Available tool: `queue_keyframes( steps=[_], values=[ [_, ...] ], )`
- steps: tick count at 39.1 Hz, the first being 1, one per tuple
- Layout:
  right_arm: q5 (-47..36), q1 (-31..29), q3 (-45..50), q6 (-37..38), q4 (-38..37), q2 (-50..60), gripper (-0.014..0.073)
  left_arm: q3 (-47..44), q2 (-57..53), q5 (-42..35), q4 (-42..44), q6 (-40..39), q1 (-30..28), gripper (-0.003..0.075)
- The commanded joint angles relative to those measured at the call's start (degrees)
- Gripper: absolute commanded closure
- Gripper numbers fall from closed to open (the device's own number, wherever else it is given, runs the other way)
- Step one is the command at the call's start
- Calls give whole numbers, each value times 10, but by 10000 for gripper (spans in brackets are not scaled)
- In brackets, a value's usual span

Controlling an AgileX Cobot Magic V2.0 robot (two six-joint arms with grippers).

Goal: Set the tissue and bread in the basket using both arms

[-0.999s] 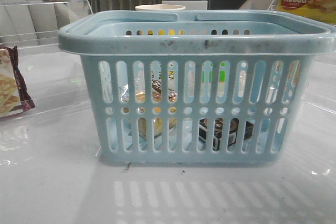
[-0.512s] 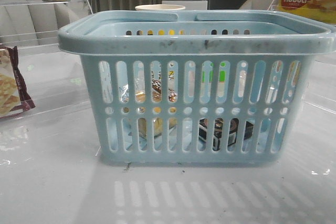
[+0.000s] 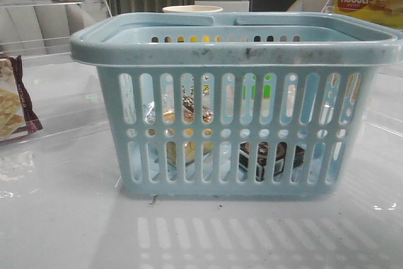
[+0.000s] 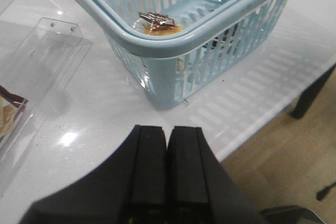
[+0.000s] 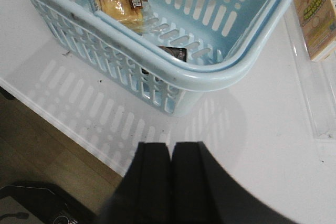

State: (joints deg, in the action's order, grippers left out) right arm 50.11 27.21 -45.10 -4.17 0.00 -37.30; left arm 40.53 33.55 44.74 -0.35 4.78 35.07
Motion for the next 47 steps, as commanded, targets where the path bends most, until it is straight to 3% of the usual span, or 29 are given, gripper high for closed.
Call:
queue_keyframes(
  steps=[1, 7, 12, 17, 27, 47],
  values=[
    [-36, -1, -15, -3, -10, 2, 538, -24, -35, -107, 3, -6, -67, 629],
    [-36, -1, -15, -3, -9, 2, 538, -130, -134, -216, 3, -6, -184, 629],
    [-37, -1, -15, -3, -9, 2, 538, -232, -233, -318, 3, -6, -244, 629],
    [-37, -1, -15, -3, -9, 2, 538, -314, -306, -366, -3, -6, -284, 629],
    [-36, -1, -15, -3, -9, 2, 538, -411, -351, -464, -28, -6, -313, 629],
    [-37, -1, -15, -3, -9, 2, 538, -410, -351, -481, -28, -6, -337, 629]
  ],
)
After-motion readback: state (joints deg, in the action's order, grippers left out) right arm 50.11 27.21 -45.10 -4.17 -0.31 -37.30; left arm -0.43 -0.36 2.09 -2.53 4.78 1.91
